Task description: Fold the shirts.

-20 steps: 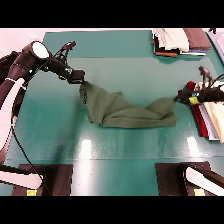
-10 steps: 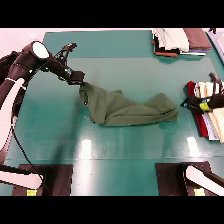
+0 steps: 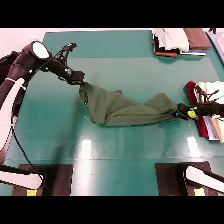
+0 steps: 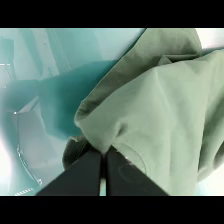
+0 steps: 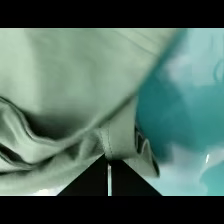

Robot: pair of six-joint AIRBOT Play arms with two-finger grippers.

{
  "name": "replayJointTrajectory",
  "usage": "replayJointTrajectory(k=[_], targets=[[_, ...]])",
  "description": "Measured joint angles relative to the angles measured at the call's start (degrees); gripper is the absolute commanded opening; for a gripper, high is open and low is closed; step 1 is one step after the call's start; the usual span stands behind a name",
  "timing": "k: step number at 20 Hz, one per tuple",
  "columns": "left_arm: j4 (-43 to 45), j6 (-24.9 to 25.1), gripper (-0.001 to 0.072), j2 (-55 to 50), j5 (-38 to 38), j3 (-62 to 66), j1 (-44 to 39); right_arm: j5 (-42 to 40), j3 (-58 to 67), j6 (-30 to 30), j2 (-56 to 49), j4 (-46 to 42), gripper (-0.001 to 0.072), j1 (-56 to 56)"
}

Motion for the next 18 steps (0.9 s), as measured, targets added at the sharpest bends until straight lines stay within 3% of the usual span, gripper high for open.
replayJointTrajectory(k=[6, 12, 18], targets=[[1.79, -0.57, 0.0028, 8.41, 2.84, 2.67, -0.02, 0.09, 7.98, -1.33, 11.06, 0.57, 0.0018, 0.83], [7.91, -2.89, 0.0027, 26.95, 9.51, 14.75, 0.00, 2.32, 31.50, -0.07, 25.16, 0.85, 0.0018, -2.91], [10.10, -3.89, 0.0025, 40.06, 16.65, 22.60, 0.00, 7.34, 52.04, 2.47, 28.65, 0.87, 0.0016, -8.37]])
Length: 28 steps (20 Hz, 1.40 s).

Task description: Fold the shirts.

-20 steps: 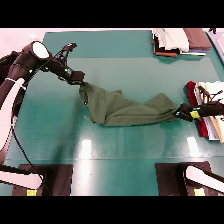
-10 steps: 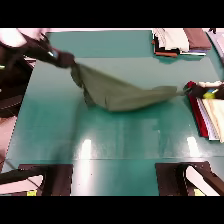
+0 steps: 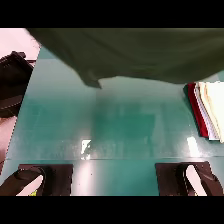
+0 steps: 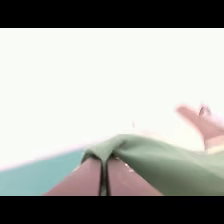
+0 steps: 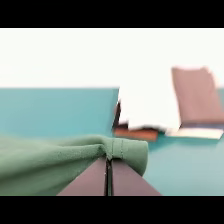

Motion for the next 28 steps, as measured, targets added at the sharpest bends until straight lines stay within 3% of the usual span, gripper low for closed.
replayJointTrajectory(k=[3, 7, 14, 15, 16, 17, 22, 28], targets=[[1.07, -0.15, 0.0027, 0.76, 0.55, 1.01, 0.00, 4.28, 8.13, 1.05, -3.45, 0.39, 0.0016, -1.11], [3.10, -0.61, 0.0028, -5.27, -5.49, -3.37, 0.00, 10.03, 12.35, 2.91, -12.00, -0.50, 0.0016, 0.55], [4.96, -1.68, 0.0038, -24.20, -11.32, -20.96, -0.02, 14.14, -1.64, 6.67, -32.02, -13.18, 0.0018, 16.96], [6.05, -1.90, 0.0318, -26.62, -11.34, -22.58, 0.00, 13.40, -3.32, 6.95, -34.91, -14.47, 0.0027, 18.80], [6.82, -2.32, 0.0551, -28.72, -10.95, -23.78, 0.13, 12.31, -4.48, 7.08, -37.44, -14.91, 0.0207, 20.28], [7.37, -2.78, 0.0550, -30.32, -10.60, -24.63, 0.39, 11.19, -5.40, 7.30, -39.91, -15.19, 0.0364, 21.51], [8.66, -4.68, 0.0550, -32.89, -12.20, -24.06, 5.38, 7.72, -5.11, 7.61, -45.70, -10.19, 0.0364, 22.93], [4.04, -3.52, 0.0550, -26.45, -18.10, -35.93, 13.79, 8.81, -16.00, 2.45, -36.81, -3.80, 0.0364, 21.94]])
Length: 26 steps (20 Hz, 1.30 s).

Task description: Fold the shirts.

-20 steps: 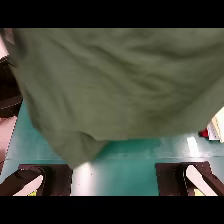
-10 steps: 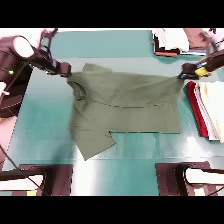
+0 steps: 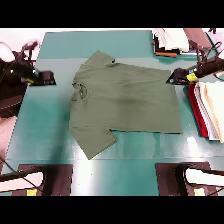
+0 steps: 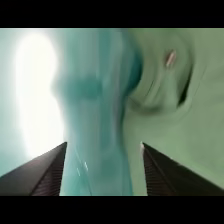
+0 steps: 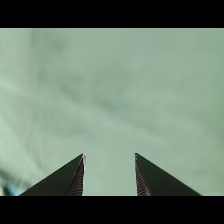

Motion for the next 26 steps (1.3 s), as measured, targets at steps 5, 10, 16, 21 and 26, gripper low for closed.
replayJointTrajectory(k=[5, 10, 16, 21, 26], targets=[[-7.39, 2.73, 0.0550, 7.23, 2.58, -22.77, 1.77, -0.85, -11.80, -2.62, 11.08, 6.14, 0.0364, -0.02], [-18.38, 6.67, 0.0550, 9.27, 7.41, -36.72, 2.10, -2.34, -17.35, -3.34, 19.28, 8.15, 0.0364, -0.02], [-25.05, 8.87, 0.0344, 9.73, 12.00, -41.07, -3.48, -2.82, -18.62, -3.48, 23.63, 8.52, 0.0364, -2.32], [-26.03, 8.66, 0.0029, 9.75, 14.62, -40.94, -6.64, 0.70, -21.66, -3.85, 24.35, 7.96, 0.0364, -12.15], [-25.53, 8.39, 0.0029, 9.77, 13.53, -37.75, -7.28, 1.51, -32.98, -4.33, 24.13, 1.42, 0.0501, -28.15]])
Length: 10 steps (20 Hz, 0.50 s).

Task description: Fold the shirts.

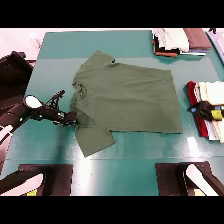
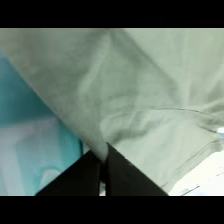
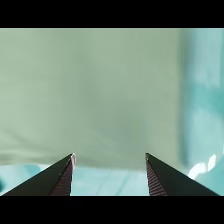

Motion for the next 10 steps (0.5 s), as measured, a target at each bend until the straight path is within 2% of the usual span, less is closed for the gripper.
replayJointTrajectory(k=[2, 3, 6, 9, 10], targets=[[0.35, -0.02, 0.0028, 0.04, -0.22, 0.87, -0.07, -0.31, -4.66, -0.02, -1.44, -1.31, 0.0418, -5.66], [0.39, -0.02, 0.0029, 0.04, -0.24, 1.16, -0.07, -0.44, -6.67, -0.02, -2.43, -1.57, 0.0407, -7.74], [0.55, -0.04, 0.0028, 0.04, -0.37, 1.62, -0.11, -2.08, -11.50, -0.07, -6.14, -1.25, 0.0406, -10.84], [0.61, -0.07, 0.0029, 0.04, -0.37, 1.79, -0.11, -4.81, -13.57, -0.09, -9.64, 0.52, 0.0406, -9.40], [0.61, -0.07, 0.0028, 0.04, -0.37, 1.79, -0.11, -5.44, -13.88, -0.11, -10.67, 1.73, 0.0323, -8.09]])
